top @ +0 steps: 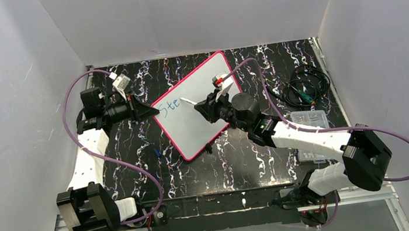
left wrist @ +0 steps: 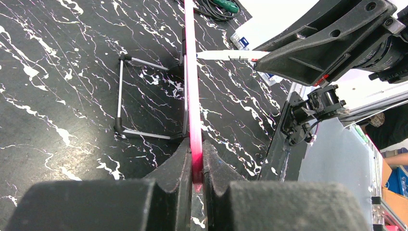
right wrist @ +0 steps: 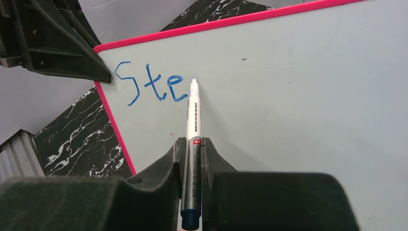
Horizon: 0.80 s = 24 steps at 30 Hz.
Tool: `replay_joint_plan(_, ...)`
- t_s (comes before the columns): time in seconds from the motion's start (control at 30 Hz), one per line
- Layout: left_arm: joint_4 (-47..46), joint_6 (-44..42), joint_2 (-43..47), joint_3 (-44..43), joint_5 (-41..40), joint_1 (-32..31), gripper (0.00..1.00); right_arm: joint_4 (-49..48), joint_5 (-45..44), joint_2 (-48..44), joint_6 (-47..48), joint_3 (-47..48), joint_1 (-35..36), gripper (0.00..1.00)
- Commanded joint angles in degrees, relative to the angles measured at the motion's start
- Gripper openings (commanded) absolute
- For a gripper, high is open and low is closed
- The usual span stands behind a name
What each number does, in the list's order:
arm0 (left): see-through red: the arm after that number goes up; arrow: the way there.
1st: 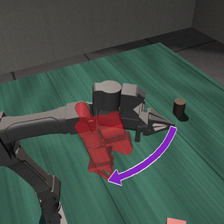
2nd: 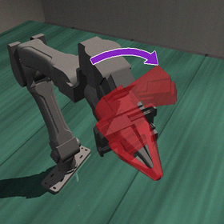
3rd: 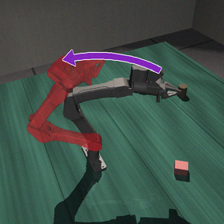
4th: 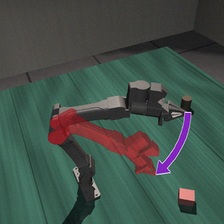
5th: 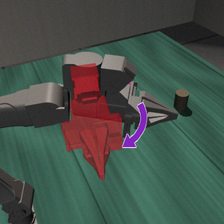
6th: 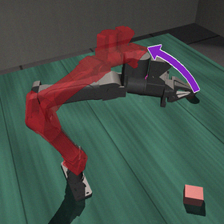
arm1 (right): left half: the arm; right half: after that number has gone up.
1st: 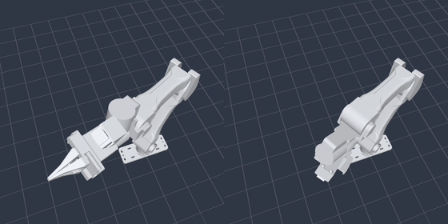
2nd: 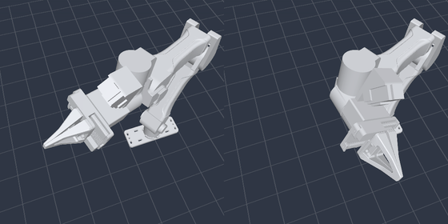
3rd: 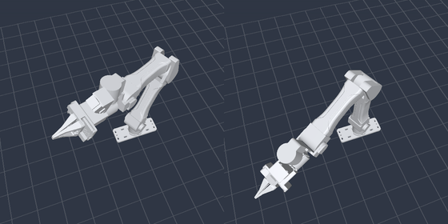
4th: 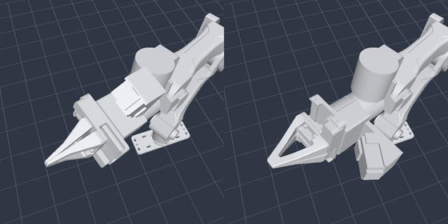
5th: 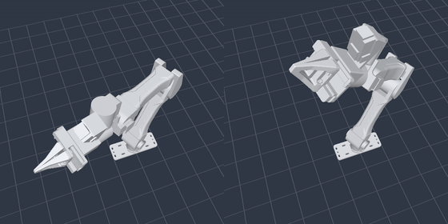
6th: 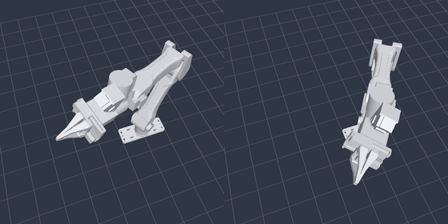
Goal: Write a sentence on the whiteboard
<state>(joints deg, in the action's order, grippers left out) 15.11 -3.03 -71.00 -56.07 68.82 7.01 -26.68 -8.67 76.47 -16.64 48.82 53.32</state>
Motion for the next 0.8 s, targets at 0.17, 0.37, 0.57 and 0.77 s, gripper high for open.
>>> replay_joint_plan(0.17,3.8,-2.3,0.1,-0.7,3.4,-1.3,0.00,-2.3,-0.6,1.9,1.3,4.1,-0.1,0.01)
replay_joint_plan(0.37,3.9,-2.4,0.1,-0.7,3.4,-1.3,0.00,-0.6,-0.9,1.2,1.0,2.4,-0.1,0.01)
replay_joint_plan(0.57,3.9,-2.4,0.2,-0.8,3.4,-1.3,0.00,0.9,-0.5,-0.3,-1.6,-1.5,-0.1,0.01)
replay_joint_plan(0.77,3.9,-2.4,0.3,-0.8,3.5,-1.3,0.00,1.7,0.5,-1.6,-3.8,-4.5,-0.1,0.01)
